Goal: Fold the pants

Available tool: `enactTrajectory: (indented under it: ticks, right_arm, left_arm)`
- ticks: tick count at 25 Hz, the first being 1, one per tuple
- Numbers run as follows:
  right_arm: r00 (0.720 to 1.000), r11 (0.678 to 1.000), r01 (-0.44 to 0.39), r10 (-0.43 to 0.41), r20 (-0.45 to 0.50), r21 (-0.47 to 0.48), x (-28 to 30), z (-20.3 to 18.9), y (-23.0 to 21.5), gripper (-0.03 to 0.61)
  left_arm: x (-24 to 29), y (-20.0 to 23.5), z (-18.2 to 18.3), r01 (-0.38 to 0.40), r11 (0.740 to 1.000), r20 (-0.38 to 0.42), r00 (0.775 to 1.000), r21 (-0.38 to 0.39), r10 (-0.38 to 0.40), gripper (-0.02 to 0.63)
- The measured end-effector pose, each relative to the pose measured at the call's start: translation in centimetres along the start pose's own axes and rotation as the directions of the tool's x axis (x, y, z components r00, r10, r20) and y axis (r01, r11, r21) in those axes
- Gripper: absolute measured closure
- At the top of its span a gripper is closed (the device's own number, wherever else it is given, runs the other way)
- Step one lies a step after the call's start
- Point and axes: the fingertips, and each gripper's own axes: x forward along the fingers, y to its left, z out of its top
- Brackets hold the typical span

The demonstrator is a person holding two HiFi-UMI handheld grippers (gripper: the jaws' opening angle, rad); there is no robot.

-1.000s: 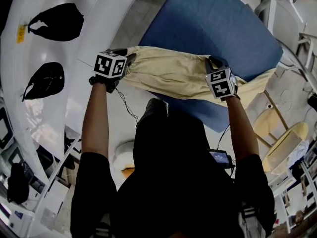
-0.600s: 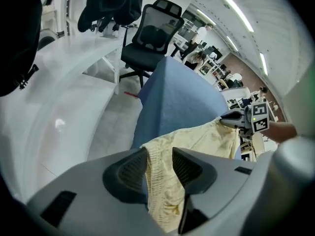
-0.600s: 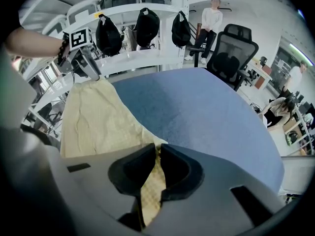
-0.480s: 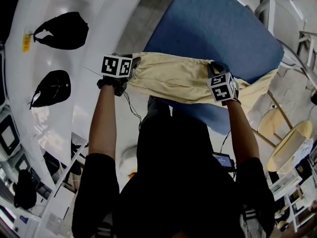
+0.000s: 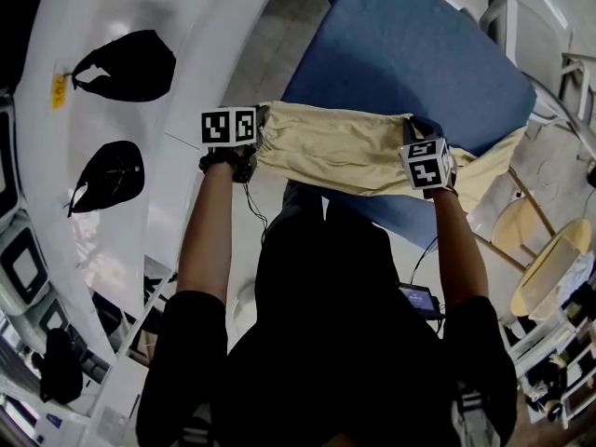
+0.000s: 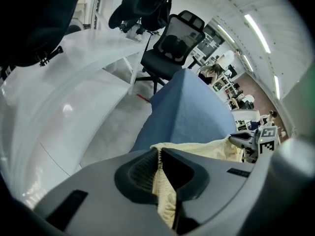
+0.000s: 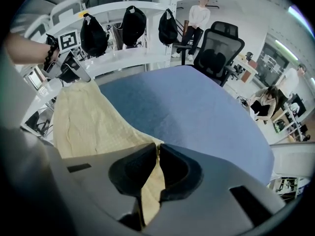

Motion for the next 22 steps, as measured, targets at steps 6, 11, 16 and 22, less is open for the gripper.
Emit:
enactTrajectory:
  ticks: [6, 11, 16, 22]
  right_arm:
    - [0.994, 0.993, 0.112, -0.112, -0.004, -0.040, 0.6, 0.5, -0.8, 0.552]
    - [0.994, 0.994, 0.106, -0.106, -0.016, 0.000, 1.6, 0.4, -0.8, 0.549]
    - [0.999, 0.998, 0.048, -0.048, 0.007, -0.034, 0.9, 0.3, -0.8, 0.514]
    - [0.997, 0.998, 0.046, -0.044, 0.069, -0.029, -1.5, -0.3, -2.3, 0.437]
  left_arm:
    - [0.3, 1.4, 0.1, 0.018, 0.998, 0.033, 0.999, -0.060, -0.017, 0.574]
    - [0.9, 1.7, 0.1, -0.021, 0.999, 0.056, 0.998, -0.046, 0.023, 0.572]
    - [-0.1, 1.5, -0.1, -0.060, 0.998, 0.060, 0.996, 0.018, 0.059, 0.530]
    - [-4.2, 3.0, -0.3, -0.238, 0.968, 0.129, 0.965, 0.075, 0.227, 0.445]
